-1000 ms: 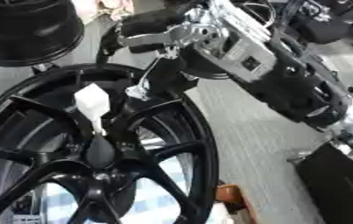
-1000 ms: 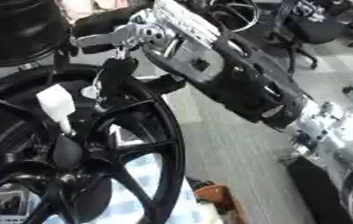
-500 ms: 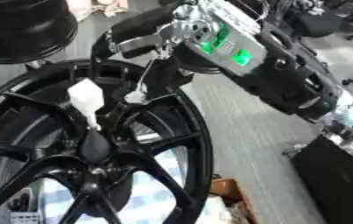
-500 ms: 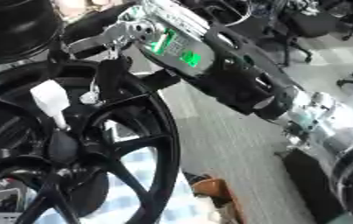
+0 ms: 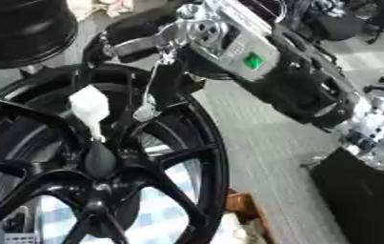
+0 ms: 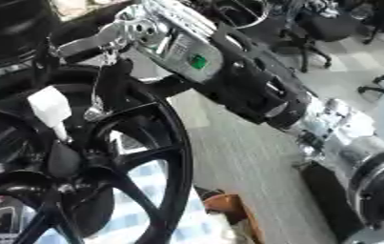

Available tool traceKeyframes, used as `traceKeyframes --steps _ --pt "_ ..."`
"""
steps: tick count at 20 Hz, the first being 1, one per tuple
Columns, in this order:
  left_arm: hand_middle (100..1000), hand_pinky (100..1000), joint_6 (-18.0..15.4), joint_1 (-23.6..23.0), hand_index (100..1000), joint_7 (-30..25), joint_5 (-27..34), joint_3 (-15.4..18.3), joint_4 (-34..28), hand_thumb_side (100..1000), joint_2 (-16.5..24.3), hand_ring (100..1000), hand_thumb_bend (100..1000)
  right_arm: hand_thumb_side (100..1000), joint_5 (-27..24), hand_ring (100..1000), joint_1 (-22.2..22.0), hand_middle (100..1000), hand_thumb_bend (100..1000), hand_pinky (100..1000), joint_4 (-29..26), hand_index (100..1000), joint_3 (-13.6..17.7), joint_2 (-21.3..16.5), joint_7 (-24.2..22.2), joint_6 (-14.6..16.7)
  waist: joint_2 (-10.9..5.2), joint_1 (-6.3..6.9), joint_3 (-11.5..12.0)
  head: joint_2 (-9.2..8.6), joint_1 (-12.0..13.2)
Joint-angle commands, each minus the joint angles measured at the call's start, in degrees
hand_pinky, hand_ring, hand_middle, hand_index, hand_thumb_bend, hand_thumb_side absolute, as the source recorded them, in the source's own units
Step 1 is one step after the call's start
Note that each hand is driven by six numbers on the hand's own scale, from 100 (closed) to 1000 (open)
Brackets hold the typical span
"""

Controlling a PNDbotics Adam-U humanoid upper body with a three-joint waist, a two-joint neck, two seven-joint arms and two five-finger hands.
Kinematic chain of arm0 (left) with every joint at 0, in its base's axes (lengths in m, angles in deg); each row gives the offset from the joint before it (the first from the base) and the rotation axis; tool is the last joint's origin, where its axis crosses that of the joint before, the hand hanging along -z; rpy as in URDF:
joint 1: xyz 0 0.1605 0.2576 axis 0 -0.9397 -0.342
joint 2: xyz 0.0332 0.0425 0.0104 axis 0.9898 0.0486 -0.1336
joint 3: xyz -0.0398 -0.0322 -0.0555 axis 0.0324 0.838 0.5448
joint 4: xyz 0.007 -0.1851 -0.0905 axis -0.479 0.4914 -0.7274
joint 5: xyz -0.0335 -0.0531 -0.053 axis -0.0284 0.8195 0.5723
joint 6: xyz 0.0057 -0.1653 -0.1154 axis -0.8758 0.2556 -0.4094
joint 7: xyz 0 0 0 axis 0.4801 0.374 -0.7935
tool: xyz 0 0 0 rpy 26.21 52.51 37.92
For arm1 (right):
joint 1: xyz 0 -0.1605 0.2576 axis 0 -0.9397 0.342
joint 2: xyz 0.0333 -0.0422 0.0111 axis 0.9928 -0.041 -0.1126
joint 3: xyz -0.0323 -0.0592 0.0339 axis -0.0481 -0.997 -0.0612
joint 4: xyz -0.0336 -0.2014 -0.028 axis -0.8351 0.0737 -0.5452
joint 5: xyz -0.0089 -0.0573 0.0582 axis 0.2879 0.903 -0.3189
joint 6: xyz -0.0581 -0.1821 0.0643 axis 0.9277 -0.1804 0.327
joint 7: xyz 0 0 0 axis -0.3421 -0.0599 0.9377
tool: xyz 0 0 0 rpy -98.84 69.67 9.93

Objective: Pull the pin out of the wheel hub.

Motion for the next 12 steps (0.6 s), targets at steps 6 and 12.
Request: traceKeyframes --steps 6,12 --pt "602 793 0.3 0.8 768 -0.3 -0.9 -0.3 -0.9 793 -0.4 644 100 230 6.8 897 1.1 851 400 920 -0.4 881 -0.8 0.1 5.1 -1.8 -0.27 0.01 0.3 -0.85 -1.4" --pt "602 793 0.7 1.0 766 -0.5 -1.3 -0.5 -0.9 808 -0.6 645 100 251 9.3 905 0.6 854 417 923 -0.4 881 -2.3 0.9 6.5 -3.3 0.31 -0.41 0.7 -1.13 -1.8"
